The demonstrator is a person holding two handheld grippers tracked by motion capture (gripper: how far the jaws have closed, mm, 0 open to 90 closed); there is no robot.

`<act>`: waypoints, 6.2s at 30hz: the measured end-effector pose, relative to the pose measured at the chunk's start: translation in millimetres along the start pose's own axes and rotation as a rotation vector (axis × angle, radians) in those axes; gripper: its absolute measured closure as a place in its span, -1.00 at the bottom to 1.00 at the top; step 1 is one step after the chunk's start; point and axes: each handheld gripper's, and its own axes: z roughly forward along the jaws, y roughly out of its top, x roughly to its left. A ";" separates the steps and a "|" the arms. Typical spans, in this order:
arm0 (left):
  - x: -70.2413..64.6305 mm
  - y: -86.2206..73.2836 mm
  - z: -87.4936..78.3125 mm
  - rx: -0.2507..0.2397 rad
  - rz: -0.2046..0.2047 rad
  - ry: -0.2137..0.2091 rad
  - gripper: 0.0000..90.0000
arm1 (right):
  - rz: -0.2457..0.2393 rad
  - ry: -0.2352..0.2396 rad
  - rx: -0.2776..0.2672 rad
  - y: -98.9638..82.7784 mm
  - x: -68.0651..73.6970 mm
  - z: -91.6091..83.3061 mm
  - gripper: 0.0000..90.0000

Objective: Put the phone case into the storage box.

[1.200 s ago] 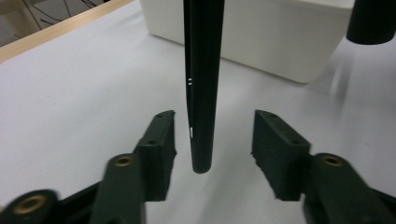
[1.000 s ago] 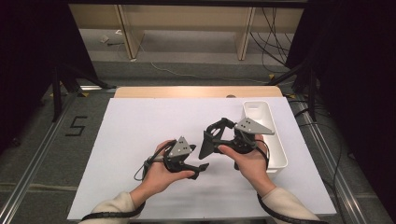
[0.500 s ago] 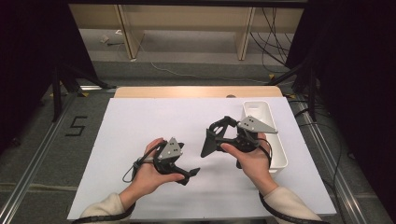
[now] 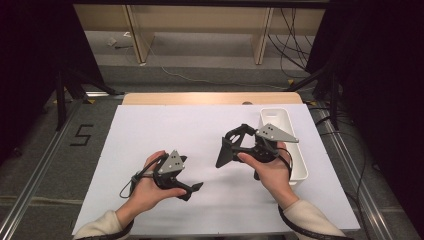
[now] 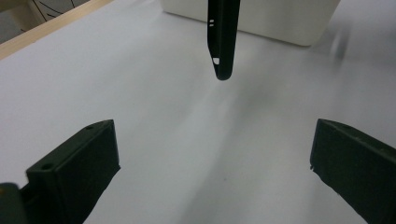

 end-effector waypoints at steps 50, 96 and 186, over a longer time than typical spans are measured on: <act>15.3 -23.5 -23.6 0.038 -0.015 0.054 -0.95 | 0.009 -0.045 -0.038 15.5 -15.1 -14.6 -0.66; 17.1 -23.7 -23.8 0.035 -0.019 0.061 -0.95 | 0.027 -0.091 -0.095 32.4 -31.1 -32.1 -0.66; 17.9 -23.4 -23.5 0.032 -0.026 0.063 -0.94 | 0.065 -0.158 -0.169 46.5 -54.0 -53.3 -0.66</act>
